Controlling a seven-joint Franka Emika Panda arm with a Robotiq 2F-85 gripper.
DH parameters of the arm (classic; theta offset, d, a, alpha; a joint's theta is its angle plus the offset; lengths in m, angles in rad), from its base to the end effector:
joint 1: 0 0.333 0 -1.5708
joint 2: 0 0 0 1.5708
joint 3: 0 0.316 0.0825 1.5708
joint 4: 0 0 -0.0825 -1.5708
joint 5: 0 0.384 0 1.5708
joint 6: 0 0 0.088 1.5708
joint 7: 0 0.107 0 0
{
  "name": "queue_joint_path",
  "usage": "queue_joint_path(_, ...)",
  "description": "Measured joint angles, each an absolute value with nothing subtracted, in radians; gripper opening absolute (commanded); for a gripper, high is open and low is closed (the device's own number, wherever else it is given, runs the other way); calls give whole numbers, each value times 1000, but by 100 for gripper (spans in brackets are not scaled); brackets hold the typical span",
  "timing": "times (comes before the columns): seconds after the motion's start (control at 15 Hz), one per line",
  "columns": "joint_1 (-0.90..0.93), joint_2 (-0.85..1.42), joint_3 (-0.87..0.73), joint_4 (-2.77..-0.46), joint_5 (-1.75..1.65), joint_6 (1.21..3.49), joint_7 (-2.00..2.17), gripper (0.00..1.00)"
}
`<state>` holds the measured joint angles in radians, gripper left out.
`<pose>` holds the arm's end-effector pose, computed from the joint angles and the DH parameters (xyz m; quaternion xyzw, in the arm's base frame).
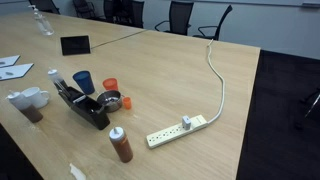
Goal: Pick the straw from the rack and drop it on the table
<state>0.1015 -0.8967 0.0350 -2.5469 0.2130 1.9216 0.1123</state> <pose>0.3027 0.0590 0.5680 -0.9866 0.0154 -0.1231 0.1056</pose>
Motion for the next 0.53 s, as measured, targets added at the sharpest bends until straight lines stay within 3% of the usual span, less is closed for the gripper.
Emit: queue_joint_path(0.53, 108, -847, 88, -2549, 212, 1917, 111, 100)
